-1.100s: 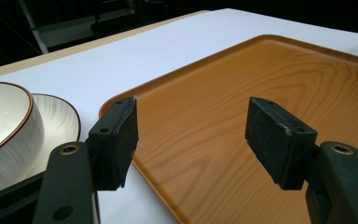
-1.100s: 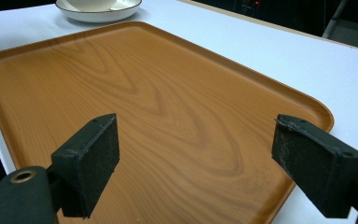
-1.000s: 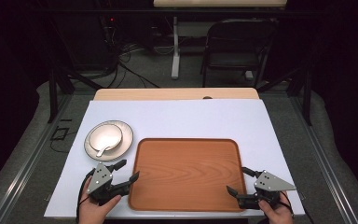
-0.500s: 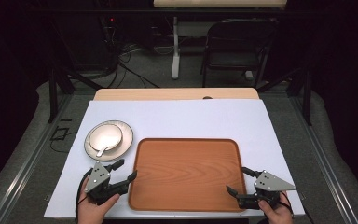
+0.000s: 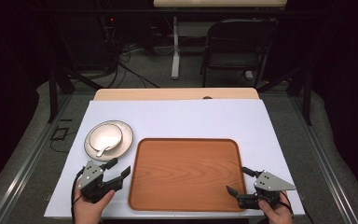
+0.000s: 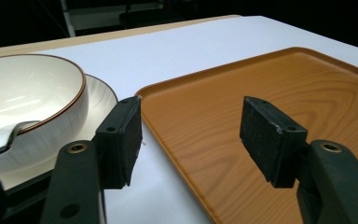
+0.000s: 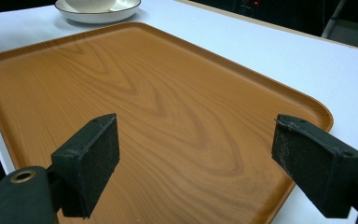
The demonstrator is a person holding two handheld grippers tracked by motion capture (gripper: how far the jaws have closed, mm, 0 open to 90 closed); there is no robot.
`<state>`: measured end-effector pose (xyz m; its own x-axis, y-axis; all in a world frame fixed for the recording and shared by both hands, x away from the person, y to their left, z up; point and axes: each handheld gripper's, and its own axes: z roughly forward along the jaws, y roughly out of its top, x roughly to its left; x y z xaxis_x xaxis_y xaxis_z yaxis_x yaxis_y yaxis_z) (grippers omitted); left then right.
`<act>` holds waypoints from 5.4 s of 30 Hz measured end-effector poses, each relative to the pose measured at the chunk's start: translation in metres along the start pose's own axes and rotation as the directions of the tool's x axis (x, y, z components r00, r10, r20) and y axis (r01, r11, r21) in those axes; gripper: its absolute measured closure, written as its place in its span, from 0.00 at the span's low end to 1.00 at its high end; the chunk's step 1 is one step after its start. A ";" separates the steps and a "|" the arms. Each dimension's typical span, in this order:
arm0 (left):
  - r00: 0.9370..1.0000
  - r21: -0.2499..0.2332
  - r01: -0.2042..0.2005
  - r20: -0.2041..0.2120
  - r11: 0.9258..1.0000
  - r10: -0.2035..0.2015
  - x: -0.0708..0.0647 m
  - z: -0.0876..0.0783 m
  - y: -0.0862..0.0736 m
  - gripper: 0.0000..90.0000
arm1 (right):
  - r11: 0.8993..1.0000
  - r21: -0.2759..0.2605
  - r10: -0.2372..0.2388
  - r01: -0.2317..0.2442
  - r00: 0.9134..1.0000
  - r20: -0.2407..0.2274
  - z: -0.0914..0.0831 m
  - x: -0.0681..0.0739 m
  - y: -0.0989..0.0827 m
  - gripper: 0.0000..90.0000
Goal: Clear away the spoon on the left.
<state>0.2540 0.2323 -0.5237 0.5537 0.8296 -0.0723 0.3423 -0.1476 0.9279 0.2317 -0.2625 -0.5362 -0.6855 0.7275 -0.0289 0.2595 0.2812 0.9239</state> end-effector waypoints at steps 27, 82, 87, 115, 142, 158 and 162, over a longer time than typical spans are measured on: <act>0.988 0.119 0.109 -0.123 0.987 -0.095 0.015 -0.007 0.019 0.76 | 1.000 -0.003 -0.007 0.007 1.000 0.004 0.000 0.000 0.000 0.16; 0.934 0.236 0.202 -0.339 0.951 -0.115 0.088 -0.008 0.027 1.00 | 1.000 0.005 0.000 0.000 1.000 0.003 0.001 0.001 0.000 0.16; 0.917 0.219 0.233 -0.374 0.947 -0.139 0.103 -0.005 0.029 1.00 | 1.000 0.004 -0.001 0.001 1.000 0.003 0.001 0.001 0.000 0.16; 0.877 0.147 0.311 -0.426 0.939 -0.223 0.140 0.020 0.046 1.00 | 1.000 0.003 -0.002 0.002 1.000 0.001 0.000 0.000 0.000 0.16; 0.802 0.028 0.500 -0.392 0.865 -0.451 0.147 0.016 0.056 0.49 | 1.000 0.004 -0.003 0.003 1.000 0.000 0.001 0.000 0.000 0.16; 0.760 0.020 0.586 -0.358 0.810 -0.542 0.155 0.029 0.039 0.48 | 1.000 0.005 -0.002 0.002 1.000 -0.001 0.001 0.000 0.000 0.16; 0.764 0.023 0.584 -0.353 0.811 -0.540 0.154 0.033 0.037 0.50 | 1.000 0.006 0.000 0.000 1.000 -0.001 0.001 0.000 0.000 0.16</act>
<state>0.3770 0.3367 -0.5127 -0.0300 0.9037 -0.4272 0.6183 0.3526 0.7024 0.2322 -0.2616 -0.5363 -0.6862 0.7268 -0.0290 0.2634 0.2854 0.9215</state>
